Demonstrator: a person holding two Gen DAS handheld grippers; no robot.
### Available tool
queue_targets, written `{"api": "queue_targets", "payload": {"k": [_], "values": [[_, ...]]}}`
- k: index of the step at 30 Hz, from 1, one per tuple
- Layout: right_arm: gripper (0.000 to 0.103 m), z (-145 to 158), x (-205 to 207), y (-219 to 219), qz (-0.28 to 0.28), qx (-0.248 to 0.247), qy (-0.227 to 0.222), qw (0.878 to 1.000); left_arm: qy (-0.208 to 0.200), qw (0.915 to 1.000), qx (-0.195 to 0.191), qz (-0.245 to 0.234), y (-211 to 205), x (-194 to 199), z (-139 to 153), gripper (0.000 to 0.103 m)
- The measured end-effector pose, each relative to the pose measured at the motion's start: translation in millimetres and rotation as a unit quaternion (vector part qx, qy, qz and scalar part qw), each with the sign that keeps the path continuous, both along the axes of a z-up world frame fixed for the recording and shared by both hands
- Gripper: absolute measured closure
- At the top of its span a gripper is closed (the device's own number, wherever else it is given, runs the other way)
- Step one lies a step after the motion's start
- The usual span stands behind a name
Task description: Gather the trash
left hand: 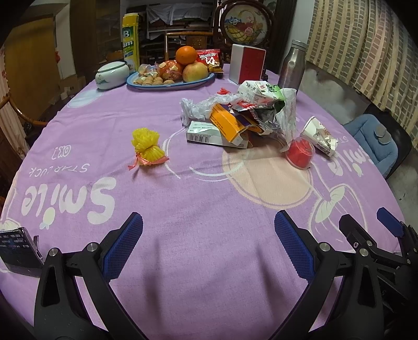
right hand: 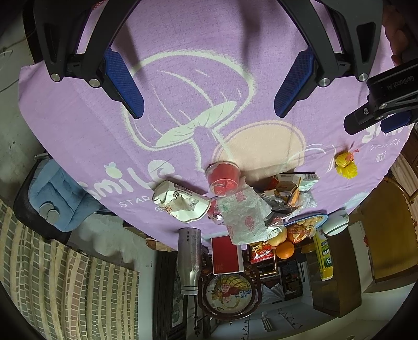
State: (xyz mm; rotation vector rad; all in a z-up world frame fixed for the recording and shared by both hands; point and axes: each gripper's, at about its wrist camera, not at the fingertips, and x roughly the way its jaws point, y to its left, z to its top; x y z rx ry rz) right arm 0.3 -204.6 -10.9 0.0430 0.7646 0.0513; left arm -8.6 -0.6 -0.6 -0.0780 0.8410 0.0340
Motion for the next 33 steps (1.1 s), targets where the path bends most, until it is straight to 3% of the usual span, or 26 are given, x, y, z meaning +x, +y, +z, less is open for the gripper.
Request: {"api": "queue_targets", "payload": {"k": [33], "values": [[0.006,-6.0,0.6,-2.0,-0.004,0.001,0.008,1.0,0.004,1.0,0.002,-0.001,-1.9,-0.7,-7.1,0.007]]}}
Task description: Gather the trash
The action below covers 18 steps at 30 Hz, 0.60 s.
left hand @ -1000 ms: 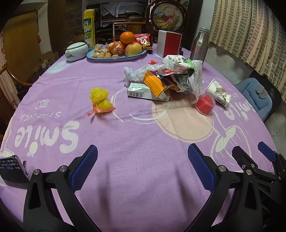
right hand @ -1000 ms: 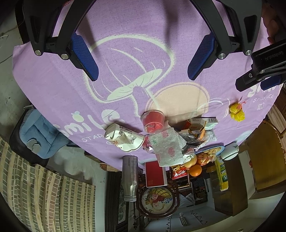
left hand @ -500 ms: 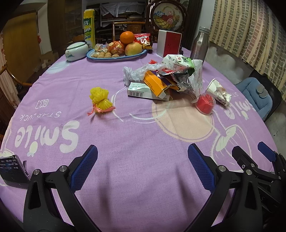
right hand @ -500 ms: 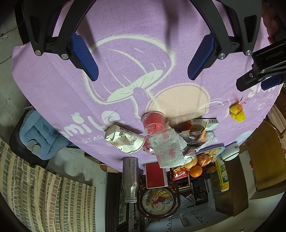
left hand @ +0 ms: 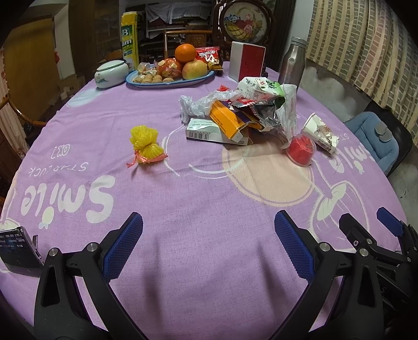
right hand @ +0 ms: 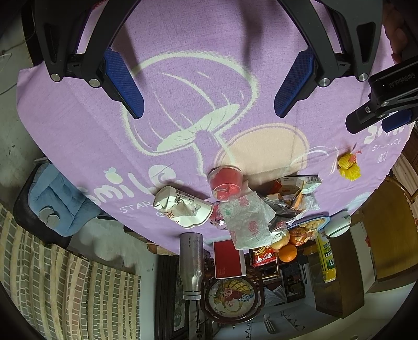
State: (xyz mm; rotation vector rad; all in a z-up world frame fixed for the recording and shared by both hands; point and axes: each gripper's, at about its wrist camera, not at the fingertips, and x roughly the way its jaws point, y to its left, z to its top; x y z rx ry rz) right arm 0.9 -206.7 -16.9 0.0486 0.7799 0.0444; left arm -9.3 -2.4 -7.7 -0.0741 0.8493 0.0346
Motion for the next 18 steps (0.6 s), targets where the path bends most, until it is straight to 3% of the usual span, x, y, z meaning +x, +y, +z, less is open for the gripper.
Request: {"api": "queue_targets", "payload": {"k": [15,18], "values": [[0.006,-1,2,-3,-0.004,-0.001,0.008,1.0,0.008,0.9998,0.004,-0.015,-1,6,1,0.007],[0.006,-1,1,-4,-0.005,0.0,0.007,1.0,0.035,0.9989,-0.023,-0.021,15,24,0,0.007]]}}
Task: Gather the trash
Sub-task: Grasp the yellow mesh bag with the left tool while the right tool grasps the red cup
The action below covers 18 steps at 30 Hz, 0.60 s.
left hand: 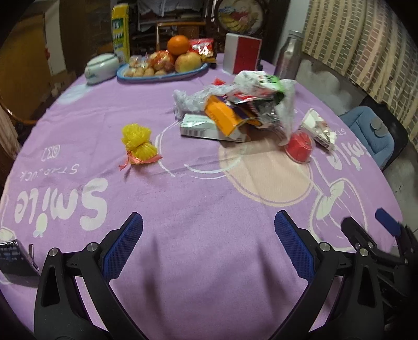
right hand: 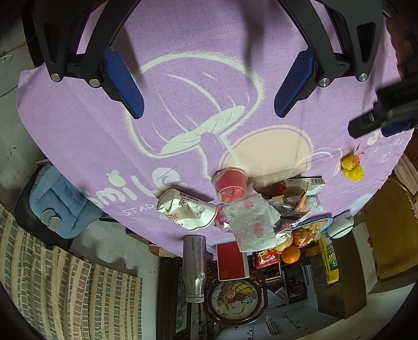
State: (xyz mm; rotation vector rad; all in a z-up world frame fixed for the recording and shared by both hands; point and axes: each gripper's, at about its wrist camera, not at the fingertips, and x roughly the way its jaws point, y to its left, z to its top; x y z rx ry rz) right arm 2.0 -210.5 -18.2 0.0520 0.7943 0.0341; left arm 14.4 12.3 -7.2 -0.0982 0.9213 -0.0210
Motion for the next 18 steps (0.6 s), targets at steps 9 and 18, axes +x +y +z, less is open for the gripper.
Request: {"api": "queue_targets", "payload": {"k": [9,18], "values": [[0.006,-1,3,-12,-0.009,0.017,0.002,1.0,0.028,0.9981,-0.008,0.054,71,49,4,0.007],[0.006,-3,4,-29,-0.021,0.033,0.005,0.999,0.063,0.9917,-0.029,0.109,87,85,-16,0.012]]}}
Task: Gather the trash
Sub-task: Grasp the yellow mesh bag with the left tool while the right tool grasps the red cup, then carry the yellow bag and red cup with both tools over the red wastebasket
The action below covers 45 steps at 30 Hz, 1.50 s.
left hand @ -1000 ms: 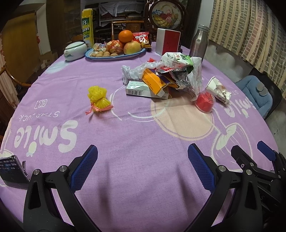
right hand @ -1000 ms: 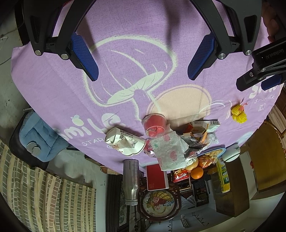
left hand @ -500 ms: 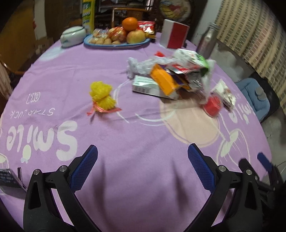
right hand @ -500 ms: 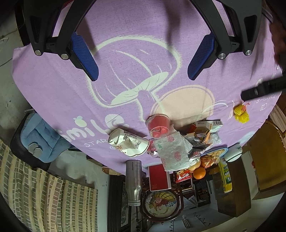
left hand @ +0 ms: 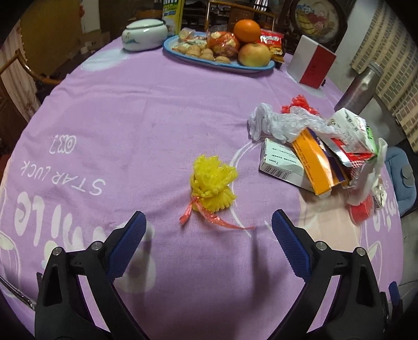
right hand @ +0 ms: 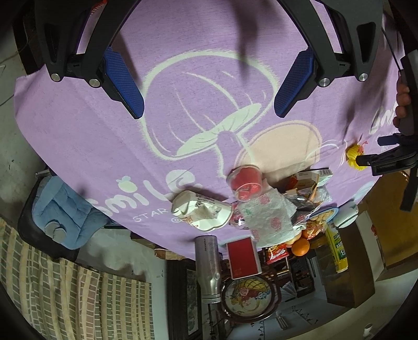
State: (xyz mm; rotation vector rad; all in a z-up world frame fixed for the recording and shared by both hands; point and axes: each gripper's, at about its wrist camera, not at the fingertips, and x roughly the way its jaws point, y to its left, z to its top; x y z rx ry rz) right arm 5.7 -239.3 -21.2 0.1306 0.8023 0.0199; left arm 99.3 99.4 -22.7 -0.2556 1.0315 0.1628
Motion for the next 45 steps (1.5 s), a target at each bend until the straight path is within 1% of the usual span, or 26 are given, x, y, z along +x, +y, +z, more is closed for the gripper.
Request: {"api": "queue_targets", "payload": {"k": [2,4,6,8,9,10,11,14,16,17,18,19,20,22,23,24,27,28,29,31,33,35,38,40,44,45], "values": [[0.006,-1,0,-4,-0.003,0.005,0.002,1.0,0.014,0.9999,-0.009,-0.002,-2,14,-6,0.018],[0.006,-1,0,-7,-0.006,0.007,0.002,1.0,0.024,0.9995,-0.018,0.005,-3,24,-9,0.029],[0.006,-1,1,-8,-0.007,0.007,0.003,1.0,0.035,0.9985,-0.036,0.024,2,35,-14,0.036],[0.006,0,1,-8,-0.007,0.006,0.003,1.0,0.045,0.9979,-0.041,0.025,4,42,-19,0.046],[0.006,0,1,-8,-0.007,0.006,0.003,1.0,0.045,0.998,-0.037,0.026,4,43,-20,0.054],[0.006,0,1,-8,-0.007,0.005,0.003,1.0,0.042,0.9983,-0.03,0.028,5,44,-19,0.066],[0.006,0,1,-8,-0.006,0.003,0.003,1.0,0.036,0.9988,-0.02,0.028,4,44,-17,0.067],[0.006,-1,4,-7,-0.007,-0.001,0.006,1.0,0.023,0.9992,-0.019,0.026,1,39,-9,0.068],[0.006,-2,7,-6,-0.005,-0.003,0.008,1.0,-0.016,0.9998,0.004,0.012,-10,26,11,0.068],[0.006,-2,11,-6,-0.004,-0.007,0.01,1.0,-0.023,0.9997,0.008,0.007,-14,23,16,0.068],[0.006,-2,14,-5,-0.003,-0.01,0.01,1.0,-0.049,0.9986,0.01,-0.018,-29,12,32,0.068],[0.006,-1,17,-6,-0.003,-0.013,0.01,1.0,-0.053,0.9983,0.007,-0.025,-34,9,35,0.068],[0.006,0,21,-6,-0.002,-0.016,0.011,1.0,-0.066,0.9962,-0.008,-0.056,-50,1,45,0.068],[0.006,3,35,-8,0.001,-0.019,0.017,1.0,-0.072,0.9937,-0.018,-0.083,-69,-7,48,0.068],[0.005,4,40,-8,0.0,-0.025,0.02,0.999,-0.077,0.9895,-0.029,-0.119,-91,-11,52,0.068],[0.005,5,48,-8,0.001,-0.032,0.022,0.999,-0.08,0.9867,-0.035,-0.137,-104,-12,52,0.068],[0.005,3,76,-3,0.023,-0.031,0.05,0.998,-0.08,0.9816,-0.042,-0.168,-134,-12,44,0.068],[0.005,2,85,1,0.032,-0.031,0.056,0.997,-0.079,0.9812,-0.043,-0.171,-135,-9,42,0.068],[0.005,1,95,6,0.049,-0.036,0.05,0.997,-0.071,0.9792,-0.044,-0.185,-145,-3,35,0.068],[0.006,-2,109,17,0.056,-0.069,0.043,0.995,-0.068,0.9785,-0.035,-0.191,-139,3,25,0.068],[0.006,-5,122,27,0.081,-0.074,0.044,0.993,-0.072,0.9791,-0.039,-0.186,-129,13,18,0.068],[0.006,-9,132,36,0.095,-0.078,0.052,0.991,-0.076,0.9815,-0.043,-0.17,-114,17,16,0.068],[0.006,-15,144,57,0.12,-0.107,0.057,0.985,-0.076,0.9854,-0.053,-0.143,-93,30,16,0.068],[0.012,-18,152,69,0.131,-0.118,0.059,0.983,-0.072,0.9859,-0.062,-0.138,-84,29,17,0.068],[0.016,-24,163,81,0.131,-0.126,0.067,0.981,-0.076,0.9861,-0.06,-0.135,-87,25,16,0.068],[0.02,-25,165,80,0.13,-0.123,0.068,0.982,-0.079,0.9858,-0.059,-0.136,-92,22,17,0.068]]}}
